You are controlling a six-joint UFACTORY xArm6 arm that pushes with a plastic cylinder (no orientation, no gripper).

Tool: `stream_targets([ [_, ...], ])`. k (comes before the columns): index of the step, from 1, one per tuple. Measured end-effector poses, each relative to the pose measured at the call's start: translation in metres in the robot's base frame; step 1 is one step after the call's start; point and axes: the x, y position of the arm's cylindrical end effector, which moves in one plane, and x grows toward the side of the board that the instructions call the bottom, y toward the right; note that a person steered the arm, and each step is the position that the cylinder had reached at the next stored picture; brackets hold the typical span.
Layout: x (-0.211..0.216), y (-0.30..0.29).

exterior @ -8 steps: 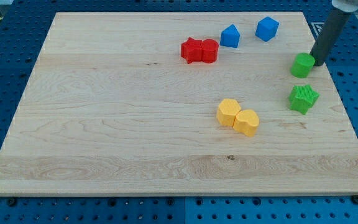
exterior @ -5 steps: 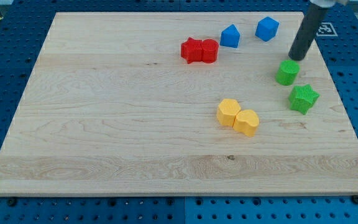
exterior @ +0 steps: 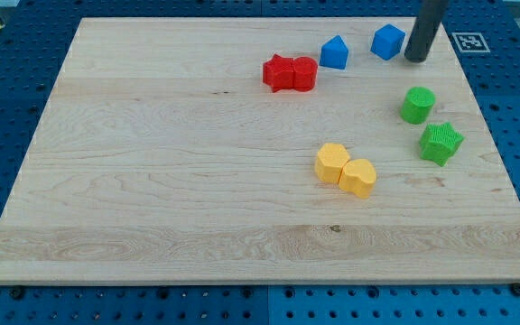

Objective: Push the cube into the triangle

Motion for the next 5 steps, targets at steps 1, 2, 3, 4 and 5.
stream_targets([
  [1,-0.025,0.017],
  [2,-0.047,0.018],
  [3,-0.047,-0.002],
  [4,-0.046,-0.026],
  [5,-0.041,-0.036],
])
